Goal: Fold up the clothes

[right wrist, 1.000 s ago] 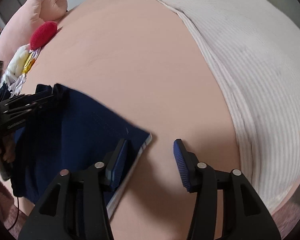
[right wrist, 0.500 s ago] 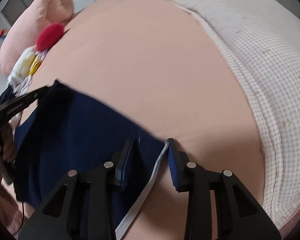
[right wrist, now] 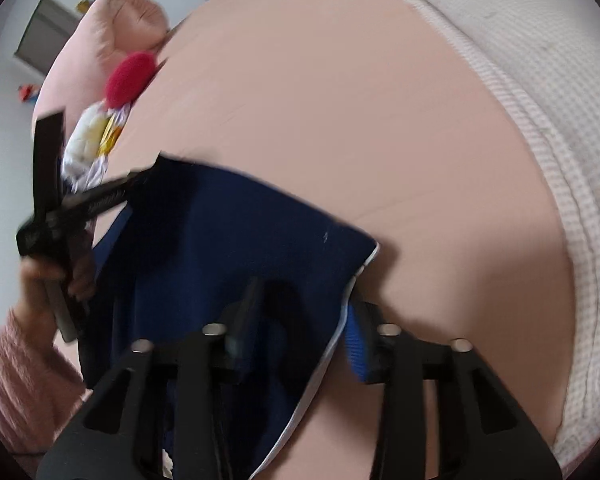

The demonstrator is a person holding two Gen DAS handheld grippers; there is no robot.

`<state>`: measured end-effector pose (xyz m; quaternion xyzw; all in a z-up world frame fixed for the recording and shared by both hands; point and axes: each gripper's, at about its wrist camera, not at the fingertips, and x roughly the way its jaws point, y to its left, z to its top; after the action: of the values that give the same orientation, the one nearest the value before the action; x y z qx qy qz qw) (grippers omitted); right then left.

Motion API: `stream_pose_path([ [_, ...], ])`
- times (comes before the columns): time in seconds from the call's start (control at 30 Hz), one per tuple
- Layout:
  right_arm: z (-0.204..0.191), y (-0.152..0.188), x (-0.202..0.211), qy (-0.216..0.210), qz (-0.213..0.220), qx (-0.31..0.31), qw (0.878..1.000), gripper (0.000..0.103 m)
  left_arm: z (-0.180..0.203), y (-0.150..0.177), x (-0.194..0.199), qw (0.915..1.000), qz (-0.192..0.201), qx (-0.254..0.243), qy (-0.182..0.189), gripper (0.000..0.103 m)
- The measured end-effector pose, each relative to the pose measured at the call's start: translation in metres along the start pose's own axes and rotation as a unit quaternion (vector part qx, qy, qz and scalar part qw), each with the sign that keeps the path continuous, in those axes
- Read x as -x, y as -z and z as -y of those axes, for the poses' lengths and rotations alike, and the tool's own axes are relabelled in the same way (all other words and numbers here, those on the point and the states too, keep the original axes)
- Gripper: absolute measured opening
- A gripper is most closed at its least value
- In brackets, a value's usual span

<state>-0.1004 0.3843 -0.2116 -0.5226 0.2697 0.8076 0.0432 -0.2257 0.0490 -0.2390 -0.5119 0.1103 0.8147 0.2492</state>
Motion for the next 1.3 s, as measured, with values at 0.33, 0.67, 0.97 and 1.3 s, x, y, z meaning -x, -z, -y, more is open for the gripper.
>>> stream_pose_path([
  [0.33,0.022,-0.015,0.007,0.075,0.041,-0.03,0.996,0.004,-0.008,-0.011,-0.013,0.999,0.003,0.039,-0.022,0.003],
  [0.67,0.023,-0.013,0.04,0.056,0.1,-0.032,0.993,0.026,0.02,-0.011,0.014,0.9989,0.046,-0.007,0.007,0.005],
  [0.97,0.025,-0.011,0.019,0.136,0.053,-0.016,0.989,0.002,0.019,-0.037,-0.016,0.9938,0.02,-0.015,-0.108,0.004],
  [1.3,0.008,0.0,0.015,0.115,0.033,0.004,0.993,0.013,0.079,-0.024,-0.021,0.9921,-0.02,-0.109,-0.059,0.006],
])
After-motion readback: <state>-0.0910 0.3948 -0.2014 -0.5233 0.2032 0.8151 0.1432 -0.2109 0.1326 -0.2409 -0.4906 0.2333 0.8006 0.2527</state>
